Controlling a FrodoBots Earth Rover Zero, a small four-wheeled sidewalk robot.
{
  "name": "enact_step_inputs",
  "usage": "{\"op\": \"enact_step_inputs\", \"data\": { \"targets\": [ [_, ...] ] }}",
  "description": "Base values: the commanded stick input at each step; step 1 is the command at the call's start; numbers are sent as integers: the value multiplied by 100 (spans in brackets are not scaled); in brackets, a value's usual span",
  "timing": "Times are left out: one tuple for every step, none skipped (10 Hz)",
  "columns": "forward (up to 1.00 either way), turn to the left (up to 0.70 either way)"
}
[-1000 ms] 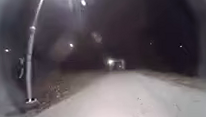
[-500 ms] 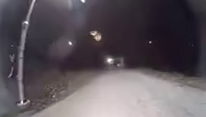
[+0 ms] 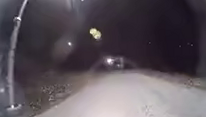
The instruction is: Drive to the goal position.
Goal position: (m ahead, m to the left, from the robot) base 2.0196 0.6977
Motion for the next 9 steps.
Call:
{"op": "enact_step_inputs", "data": {
  "targets": [
    [56,0],
    [33,0],
    [0,0],
    [0,0],
    [0,0],
    [0,0],
    [0,0],
    [0,0],
    [0,0]
  ]
}}
